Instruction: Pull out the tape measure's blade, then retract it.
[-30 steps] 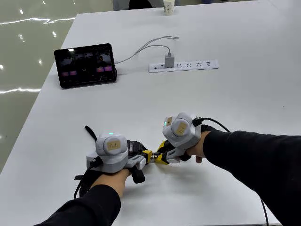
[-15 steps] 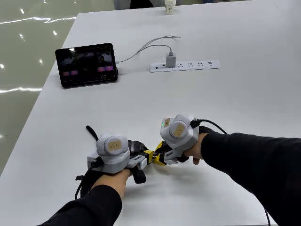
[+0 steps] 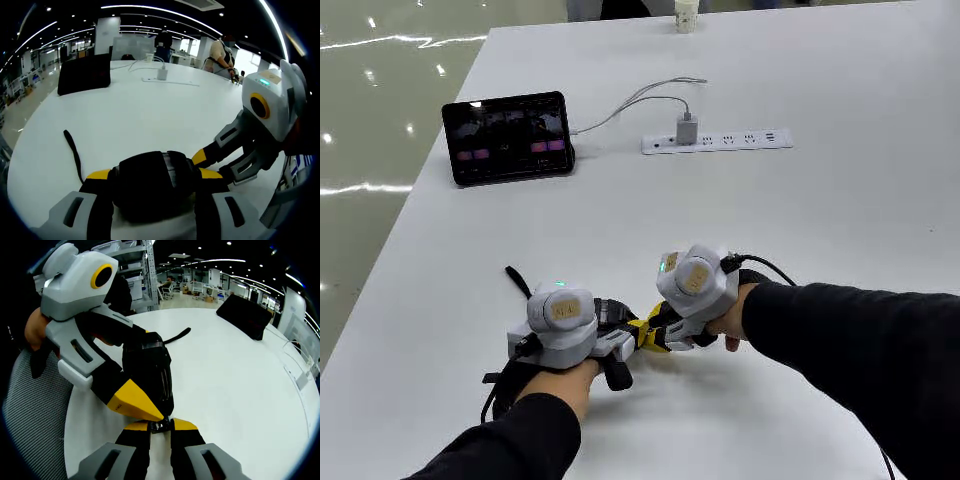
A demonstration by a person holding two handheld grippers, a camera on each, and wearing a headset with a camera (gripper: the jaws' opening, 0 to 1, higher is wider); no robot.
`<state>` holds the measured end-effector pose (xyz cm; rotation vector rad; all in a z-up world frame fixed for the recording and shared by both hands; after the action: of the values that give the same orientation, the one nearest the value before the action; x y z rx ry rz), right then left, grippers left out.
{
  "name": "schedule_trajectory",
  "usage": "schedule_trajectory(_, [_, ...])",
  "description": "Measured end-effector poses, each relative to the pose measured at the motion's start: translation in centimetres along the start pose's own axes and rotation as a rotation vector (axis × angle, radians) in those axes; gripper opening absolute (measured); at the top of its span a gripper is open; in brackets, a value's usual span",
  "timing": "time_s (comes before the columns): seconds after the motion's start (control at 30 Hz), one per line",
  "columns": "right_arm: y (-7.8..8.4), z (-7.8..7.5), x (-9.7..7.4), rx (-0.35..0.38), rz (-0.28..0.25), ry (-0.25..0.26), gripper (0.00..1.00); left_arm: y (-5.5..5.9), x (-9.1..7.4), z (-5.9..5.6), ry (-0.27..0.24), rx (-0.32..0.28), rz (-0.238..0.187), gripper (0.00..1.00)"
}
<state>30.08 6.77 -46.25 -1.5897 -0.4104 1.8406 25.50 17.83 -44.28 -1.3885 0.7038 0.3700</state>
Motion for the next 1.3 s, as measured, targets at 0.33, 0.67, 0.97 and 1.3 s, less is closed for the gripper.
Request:
schedule_trajectory(0.33, [0.0,0.1,0.0,-0.001,0.000,0.005,0.12,0.0,0.0,0.0,-0.003,0.010,0.000,0.62])
schedule_trajectory(0.67, [0.2,0.5,-0.2,0.021,-0.008,0.057,0.13,0.1,0.2,0.0,0.005,0.035,-0.033,0.64])
schedule_trajectory(0.97, [0.4,0.6,-0.7,0.027,-0.029,0.085,0.14,0.0,0.3,0.2,0.029,0.022,-0.026,0.65])
schedule_trajectory(1.3, [1.3,1.0,-2.2,0.047,-0.050,0.108,0.16,-0.4,-0.4,1.1,0.058,0.043,-0.052,0.71])
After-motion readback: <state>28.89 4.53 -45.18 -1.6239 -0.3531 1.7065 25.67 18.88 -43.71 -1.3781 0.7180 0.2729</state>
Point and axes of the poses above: the centre of the closed fingertips' face, and the gripper's own axes: x roughly forward along the fingers, z roughly to its left, y roughly out of its underside, the point moved 8 cm from there along -x, roughly backward along the fingers, and after that the axes turned 12 degrees about x, right-handed, at the moved point
